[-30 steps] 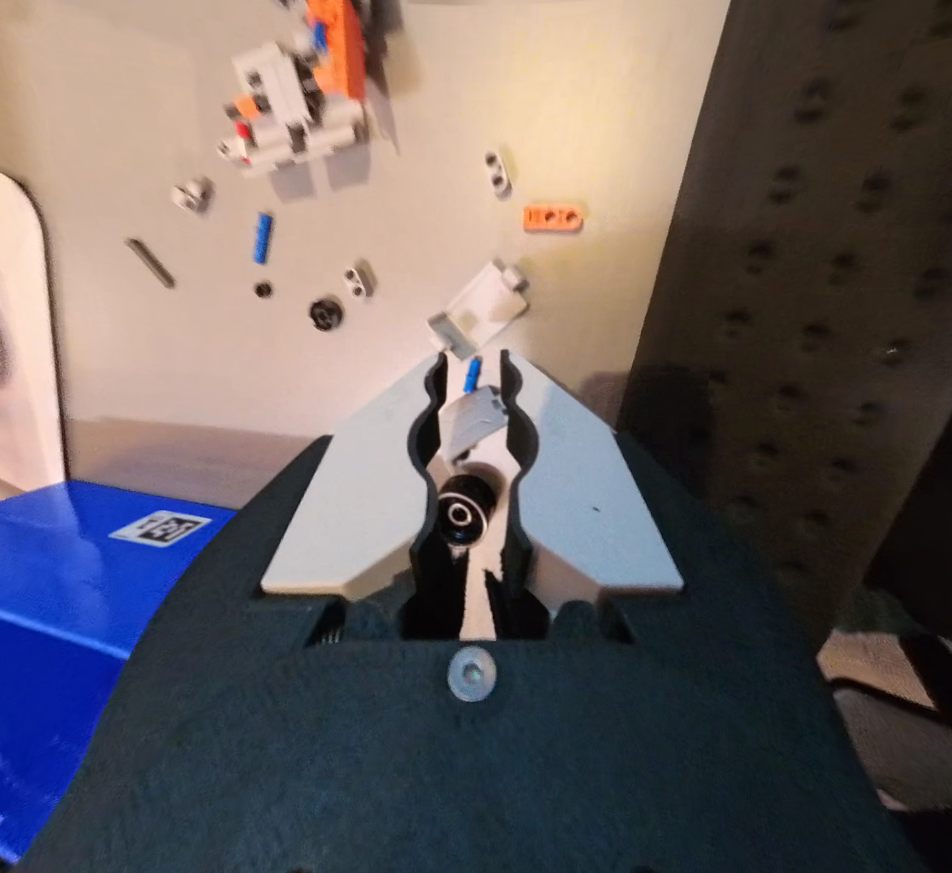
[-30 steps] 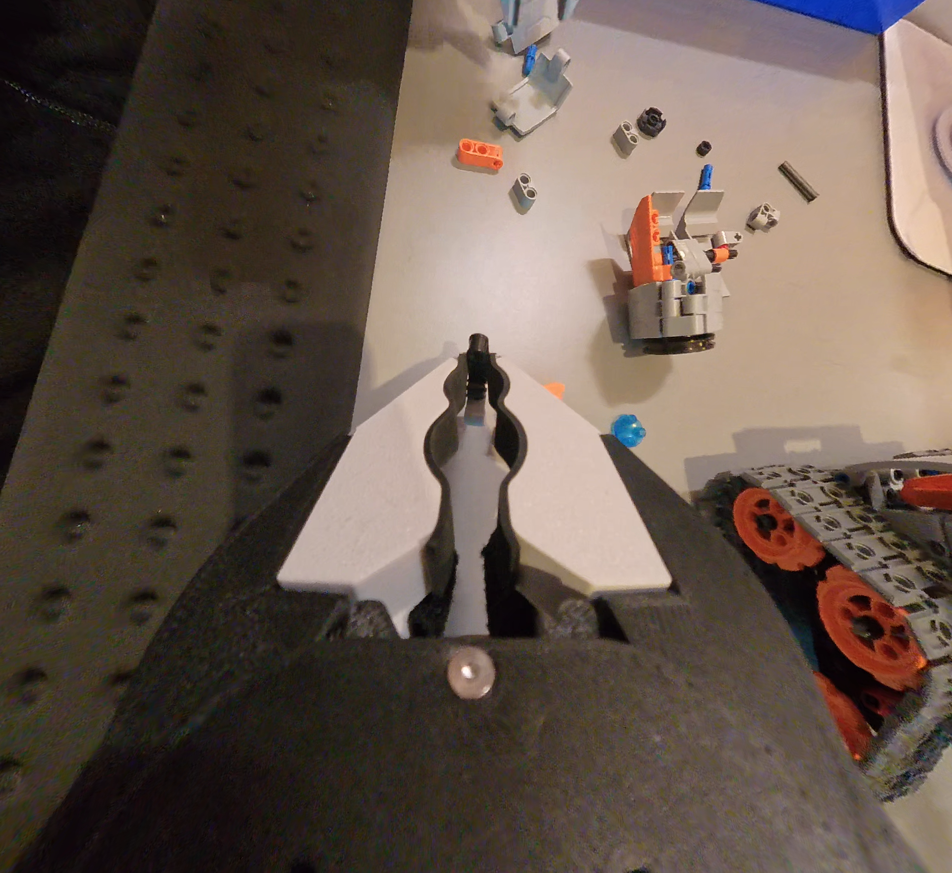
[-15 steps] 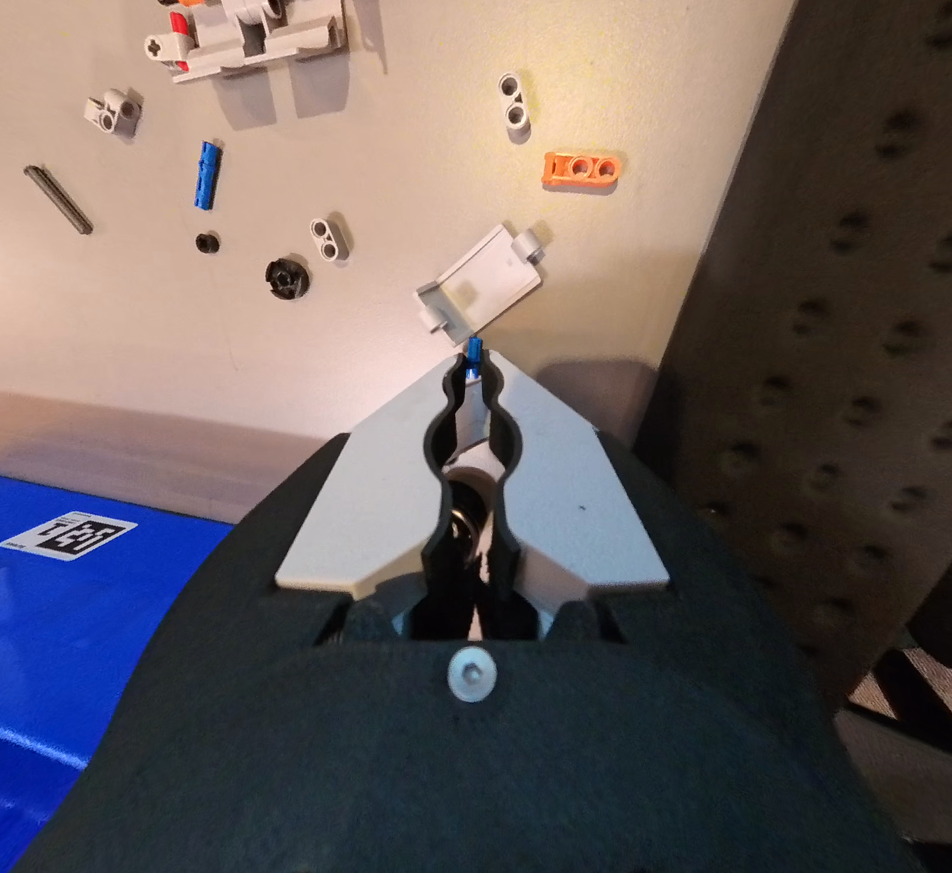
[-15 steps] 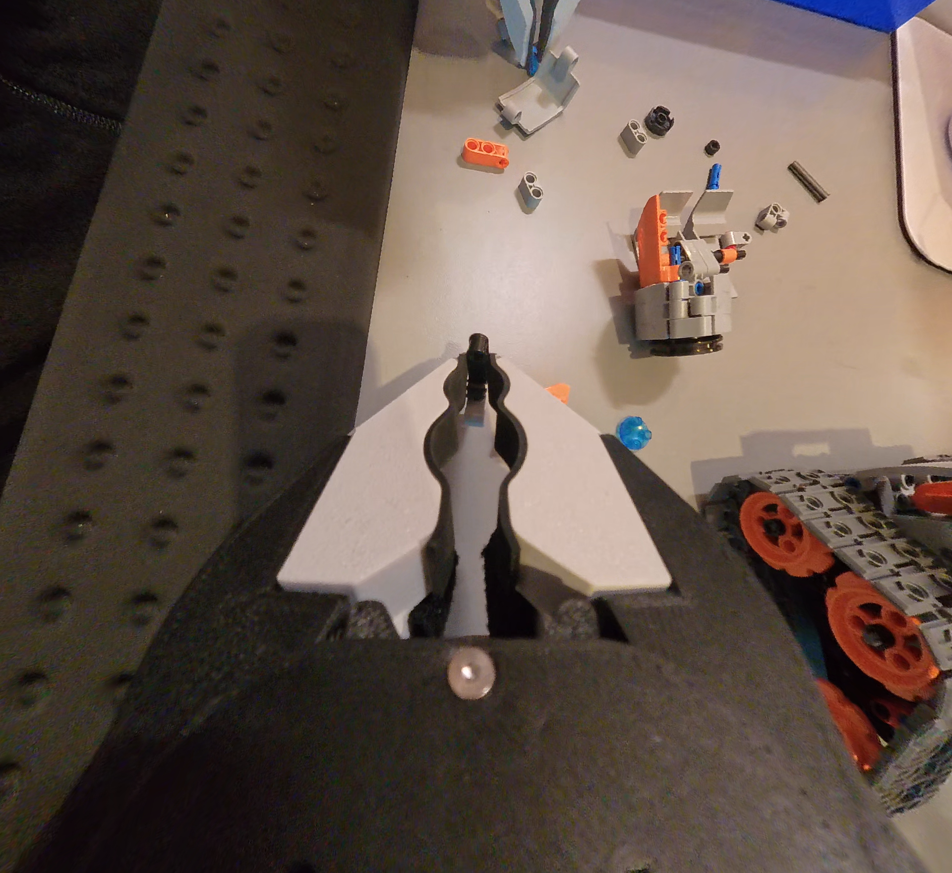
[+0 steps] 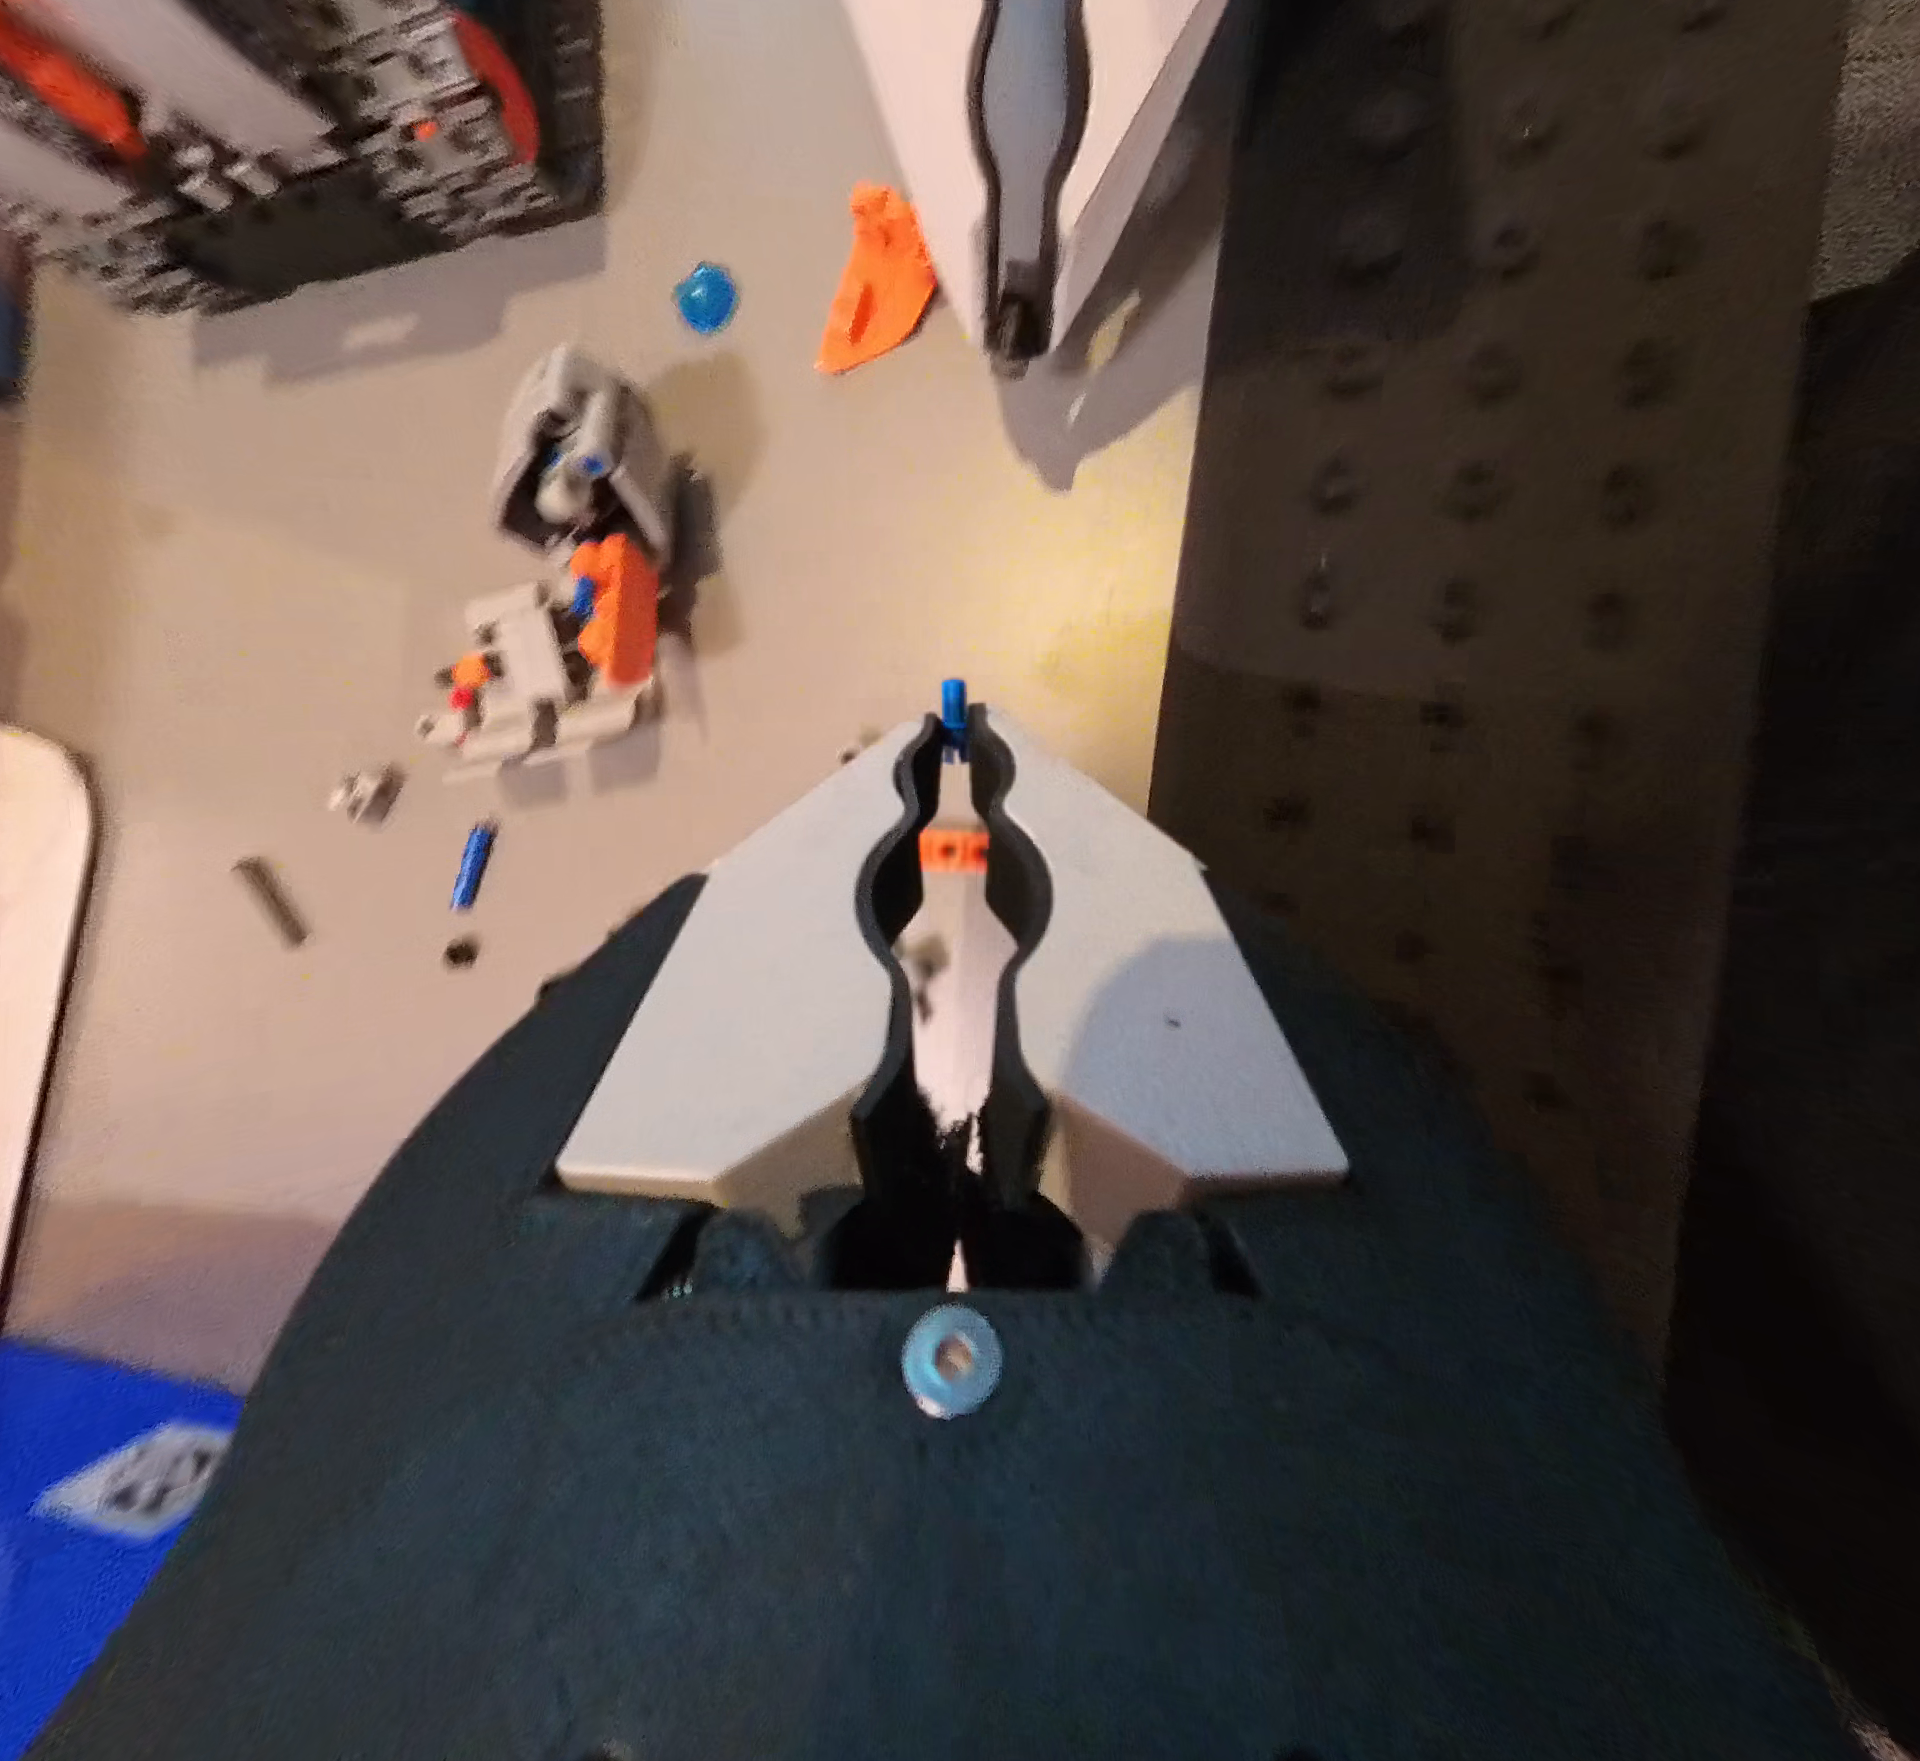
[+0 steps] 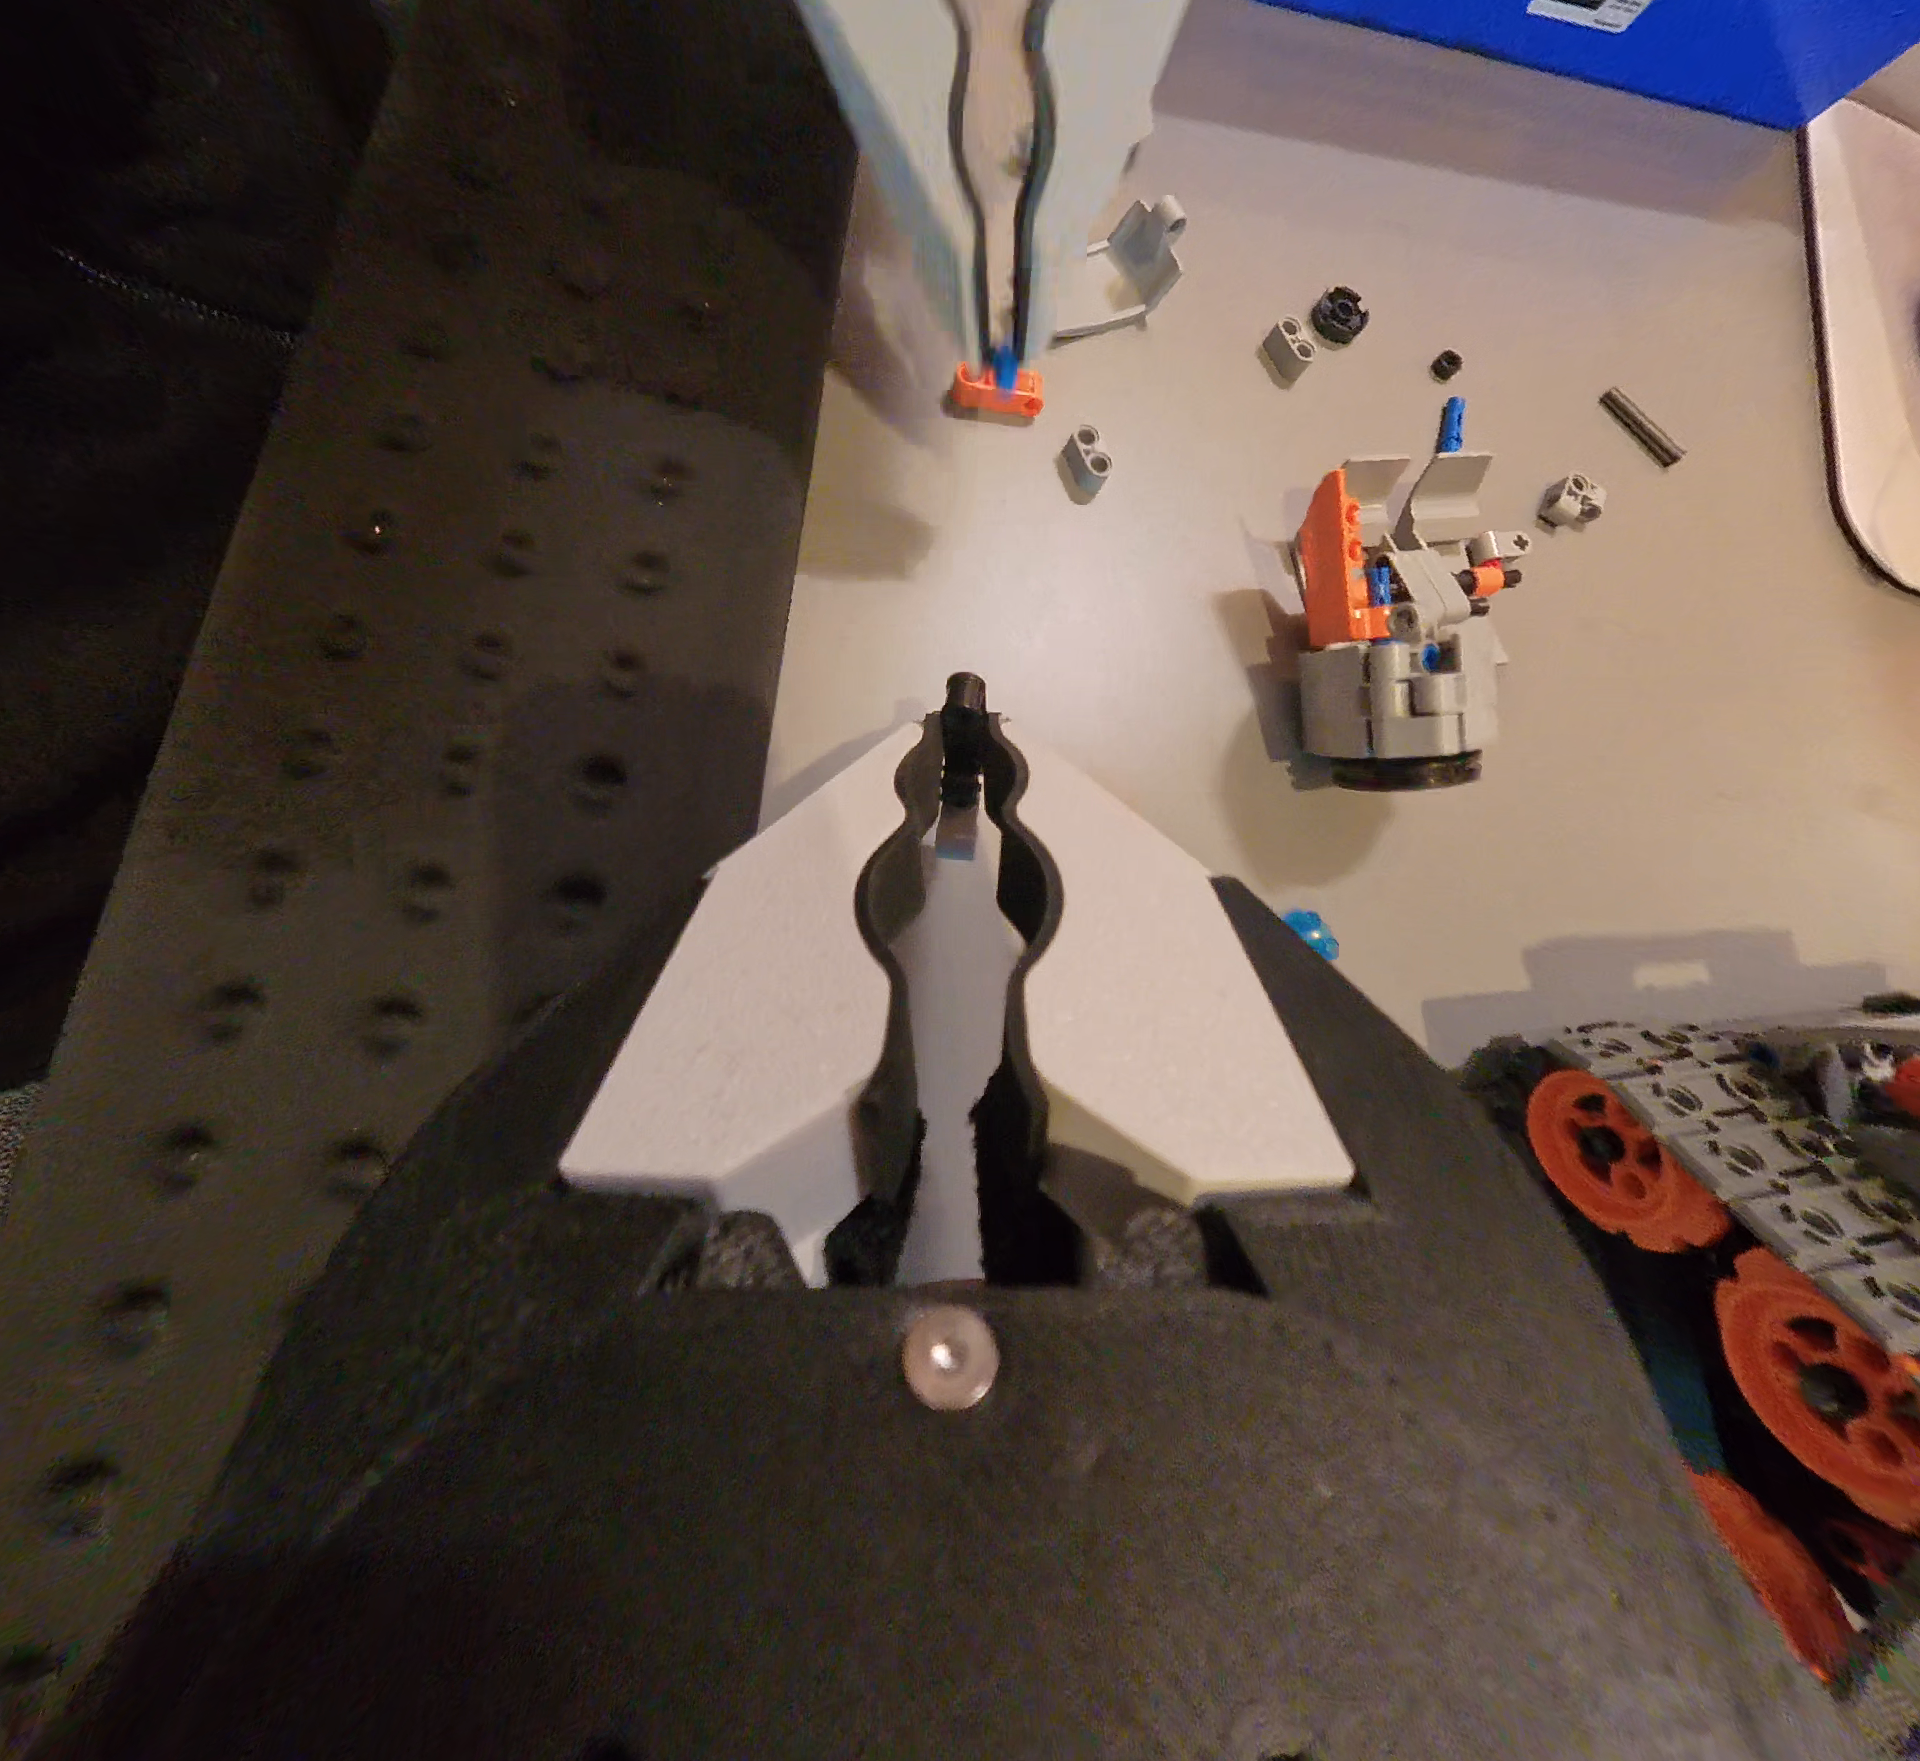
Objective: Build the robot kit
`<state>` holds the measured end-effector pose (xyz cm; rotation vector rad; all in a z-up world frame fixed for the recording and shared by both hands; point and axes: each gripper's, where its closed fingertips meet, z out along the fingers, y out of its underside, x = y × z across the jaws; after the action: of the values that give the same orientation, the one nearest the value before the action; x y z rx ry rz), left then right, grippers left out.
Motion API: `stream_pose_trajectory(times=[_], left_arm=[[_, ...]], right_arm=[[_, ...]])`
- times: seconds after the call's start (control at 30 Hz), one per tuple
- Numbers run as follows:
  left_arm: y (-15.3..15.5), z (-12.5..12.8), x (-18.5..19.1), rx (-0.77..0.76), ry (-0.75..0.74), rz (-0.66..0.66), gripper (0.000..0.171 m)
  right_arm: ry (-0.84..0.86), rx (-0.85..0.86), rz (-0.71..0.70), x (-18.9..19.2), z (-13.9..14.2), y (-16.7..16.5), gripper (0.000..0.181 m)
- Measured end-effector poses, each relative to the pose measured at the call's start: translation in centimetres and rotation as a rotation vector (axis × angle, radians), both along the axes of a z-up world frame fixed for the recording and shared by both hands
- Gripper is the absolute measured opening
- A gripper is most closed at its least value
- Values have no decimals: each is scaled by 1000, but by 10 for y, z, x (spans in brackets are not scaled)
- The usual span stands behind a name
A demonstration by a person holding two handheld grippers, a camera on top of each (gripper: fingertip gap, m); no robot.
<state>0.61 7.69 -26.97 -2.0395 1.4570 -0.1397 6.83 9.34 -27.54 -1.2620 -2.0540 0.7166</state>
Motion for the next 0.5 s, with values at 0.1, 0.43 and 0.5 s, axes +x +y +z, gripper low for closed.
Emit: stream_pose_trajectory(times=[0.1, 0.43, 0.5], left_arm=[[9, -16, 24, -10, -28, -32, 2], [16, -26, 47, 21, -68, -56, 2], [17, -21, 49, 38, -92, -55, 2]], right_arm=[[-20, 0, 0, -1, -5, -2, 4], [-83, 44, -33, -6, -15, 0, 4], [-84, 44, -35, -6, -15, 0, 4]])
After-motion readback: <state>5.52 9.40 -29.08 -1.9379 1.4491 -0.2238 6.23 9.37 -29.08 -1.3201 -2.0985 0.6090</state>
